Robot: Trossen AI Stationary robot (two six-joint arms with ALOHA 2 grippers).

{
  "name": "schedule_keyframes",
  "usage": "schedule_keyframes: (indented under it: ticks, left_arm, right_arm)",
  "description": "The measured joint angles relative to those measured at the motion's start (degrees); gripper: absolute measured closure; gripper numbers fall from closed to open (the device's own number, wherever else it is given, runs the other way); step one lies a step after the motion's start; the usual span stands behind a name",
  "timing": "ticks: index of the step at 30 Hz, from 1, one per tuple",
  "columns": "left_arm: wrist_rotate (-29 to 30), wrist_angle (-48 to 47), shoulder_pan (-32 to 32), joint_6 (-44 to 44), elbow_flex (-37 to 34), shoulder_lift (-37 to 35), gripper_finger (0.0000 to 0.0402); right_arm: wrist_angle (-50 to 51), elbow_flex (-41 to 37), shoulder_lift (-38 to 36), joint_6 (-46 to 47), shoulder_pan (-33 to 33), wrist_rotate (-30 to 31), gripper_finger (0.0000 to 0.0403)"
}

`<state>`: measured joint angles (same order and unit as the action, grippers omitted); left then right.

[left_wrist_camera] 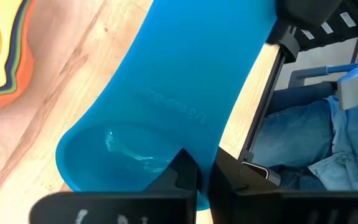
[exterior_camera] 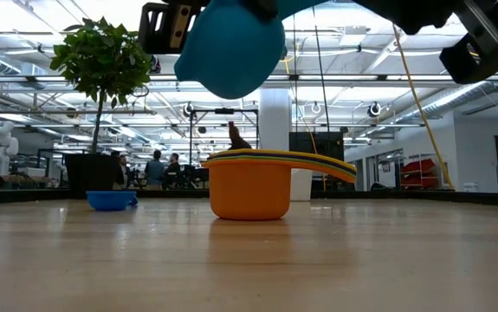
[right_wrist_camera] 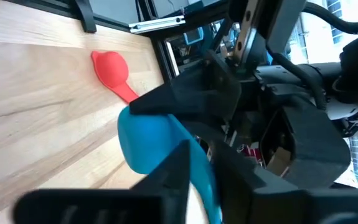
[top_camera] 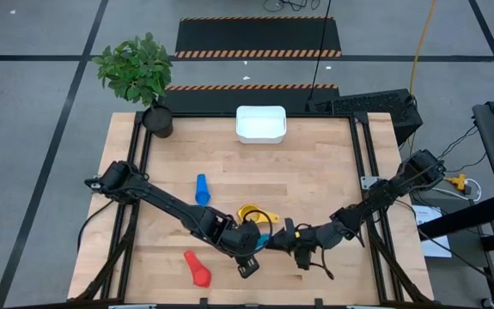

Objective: Nest measuring cups in basket
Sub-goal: Stack the light blue measuring cup on top of the yellow measuring cup

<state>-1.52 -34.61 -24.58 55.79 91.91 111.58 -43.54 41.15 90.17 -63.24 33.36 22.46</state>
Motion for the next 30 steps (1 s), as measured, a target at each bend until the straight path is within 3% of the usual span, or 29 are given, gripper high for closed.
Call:
schedule_keyframes:
  ticks: [3, 6, 15, 19, 30]
  left_arm:
    - [0.0, -0.1, 0.0, 0.0, 0.0, 0.0, 0.0384]
    - [0.0, -0.1, -0.2, -0.7, 0.0, 0.0, 0.0393]
    - [0.6, 0.6, -0.7, -1.2, 0.0, 0.0, 0.0383]
    - [0.7, 0.5, -0.7, -1.5, 0.0, 0.0, 0.0394]
    - [1.1, 0.2, -0.7, -1.5, 0.0, 0.0, 0.0393]
  right_arm:
    - [-0.1, 0.0, 0.0, 0.0, 0.0, 0.0, 0.0387]
    - [0.1, 0.0, 0.0, 0.0, 0.0, 0.1, 0.0395]
    - [0.3, 0.0, 0.0, 0.9, -0.7, 1.6, 0.0291]
    - [1.1, 0.0, 0.0, 1.1, -1.4, 1.5, 0.0281]
    - [1.6, 0.0, 0.0, 1.0, -1.5, 1.4, 0.0396]
